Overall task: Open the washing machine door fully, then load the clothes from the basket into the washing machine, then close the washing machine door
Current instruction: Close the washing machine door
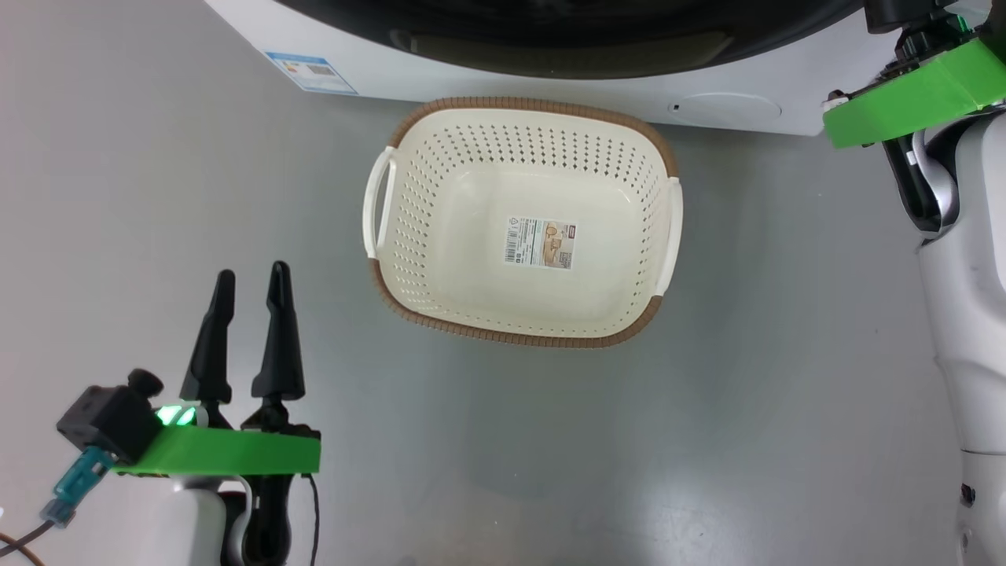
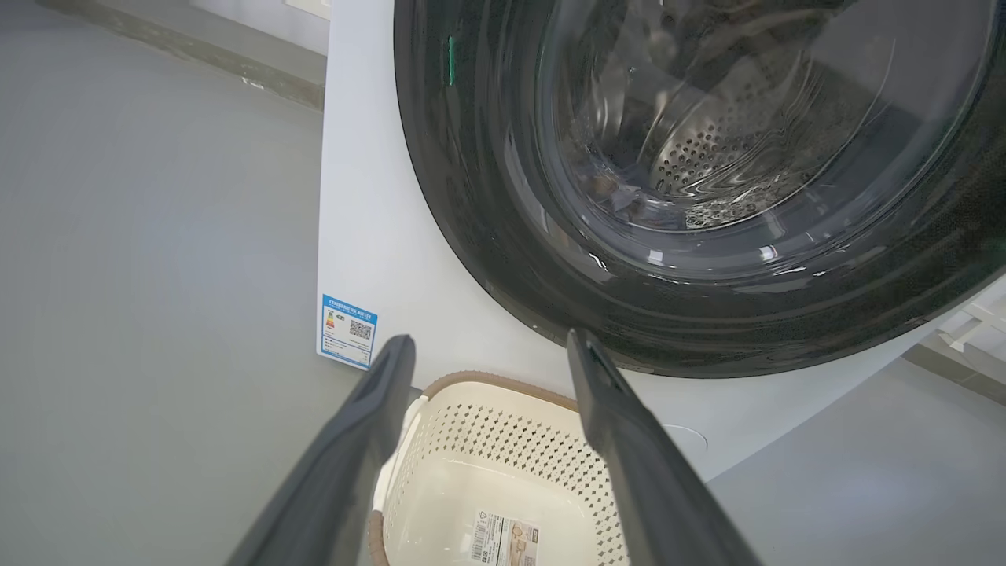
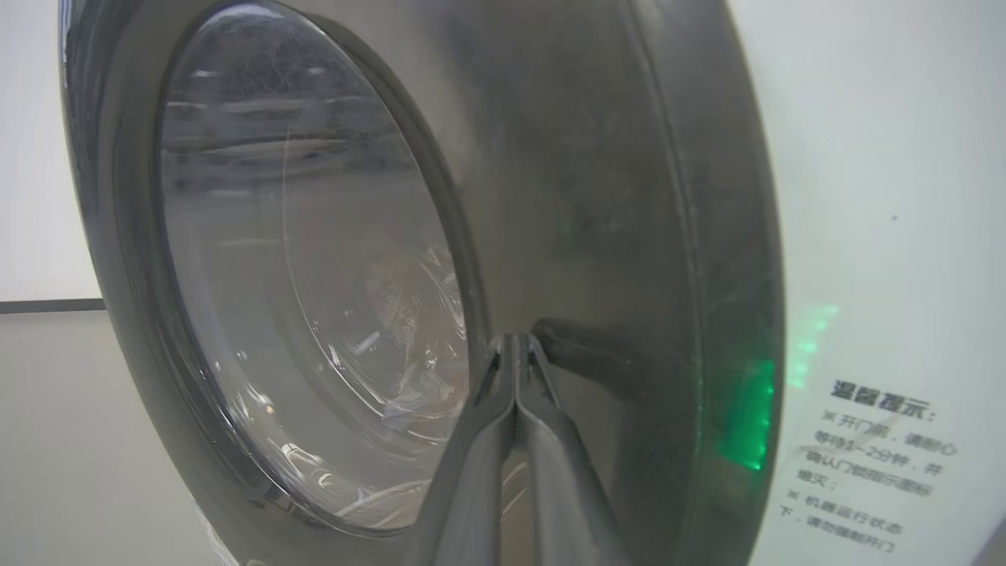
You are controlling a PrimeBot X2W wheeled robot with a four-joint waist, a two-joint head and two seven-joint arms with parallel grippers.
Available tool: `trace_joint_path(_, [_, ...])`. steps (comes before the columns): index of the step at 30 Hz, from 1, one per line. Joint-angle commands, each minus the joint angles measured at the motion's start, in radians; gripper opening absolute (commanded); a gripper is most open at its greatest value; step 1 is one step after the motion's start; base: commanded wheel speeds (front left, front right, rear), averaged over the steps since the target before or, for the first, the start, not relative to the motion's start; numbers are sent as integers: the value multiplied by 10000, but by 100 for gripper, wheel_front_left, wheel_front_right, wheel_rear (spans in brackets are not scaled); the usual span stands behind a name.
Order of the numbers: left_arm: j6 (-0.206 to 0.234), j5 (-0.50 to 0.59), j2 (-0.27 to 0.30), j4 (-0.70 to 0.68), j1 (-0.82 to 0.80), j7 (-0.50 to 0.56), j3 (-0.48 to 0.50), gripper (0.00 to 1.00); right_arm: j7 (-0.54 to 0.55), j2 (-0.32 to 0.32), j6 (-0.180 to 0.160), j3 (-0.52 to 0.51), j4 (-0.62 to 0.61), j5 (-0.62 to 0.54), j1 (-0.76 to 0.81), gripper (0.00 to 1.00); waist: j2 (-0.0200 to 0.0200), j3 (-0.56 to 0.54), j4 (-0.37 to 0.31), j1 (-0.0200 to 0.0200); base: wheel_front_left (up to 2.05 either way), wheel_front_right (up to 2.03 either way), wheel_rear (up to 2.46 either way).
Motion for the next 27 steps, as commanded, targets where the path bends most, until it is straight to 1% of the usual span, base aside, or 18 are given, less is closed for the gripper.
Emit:
trace_joint_path(1, [-31,90,208,-227,-92,-82,332,100,43,-66,-84,-218,-111,-67,-258,0,-1,-112,10,0,0,0,0])
trace_joint_path(5, [-31,278,208,-207,-8,-82,559,100,43,176,-84,-219,-288,44,61,0,-1,-336,-152,0,0,0,0])
trace_joint_path(11, [-31,585,208,-209,54,-82,880,100,43,554,-84,-117,-1028,350,1078,0,-1,-791,-573,0,0,0,0])
trace_joint_path(12, [-31,614,208,-171,73,-82,904,100,43,600,-84,-93,-1177,387,1302,2,-1,-889,-661,0,0,0,0])
trace_joint_path(13, [-31,575,208,-107,100,-82,908,100,43,668,-84,-117,-1330,441,1532,22,-1,-1000,-756,0,0,0,0])
trace_joint_path(14, [-31,572,208,-28,131,-82,990,100,43,740,-84,-151,-1482,489,1775,31,-1,-1124,-857,0,0,0,0])
trace_joint_path(16, [-31,700,208,156,205,-82,1137,100,43,883,-84,-188,-1776,537,2291,41,-1,-1399,-1087,0,0,0,0])
trace_joint_path(18, [-31,774,208,393,301,-82,1308,100,43,1012,-84,-180,-2016,576,2830,49,-1,-1703,-1325,0,0,0,0])
trace_joint_path(20, [-31,789,208,599,413,-82,1465,100,43,1120,-84,-156,-2196,559,3367,73,-1,-2020,-1574,0,0,0,0])
trace_joint_path(21, [-31,790,208,684,484,-82,1544,100,43,1181,-84,-146,-2268,557,3628,89,-1,-2186,-1700,0,0,0,0])
trace_joint_path(22, [-31,821,208,759,565,-82,1616,100,43,1239,-84,-133,-2343,555,3875,100,-1,-2354,-1822,0,0,0,0])
trace_joint_path(27, [-31,1118,208,1049,1093,-82,1991,100,43,1418,-84,62,-2524,558,5048,100,-1,-3183,-2376,0,0,0,0])
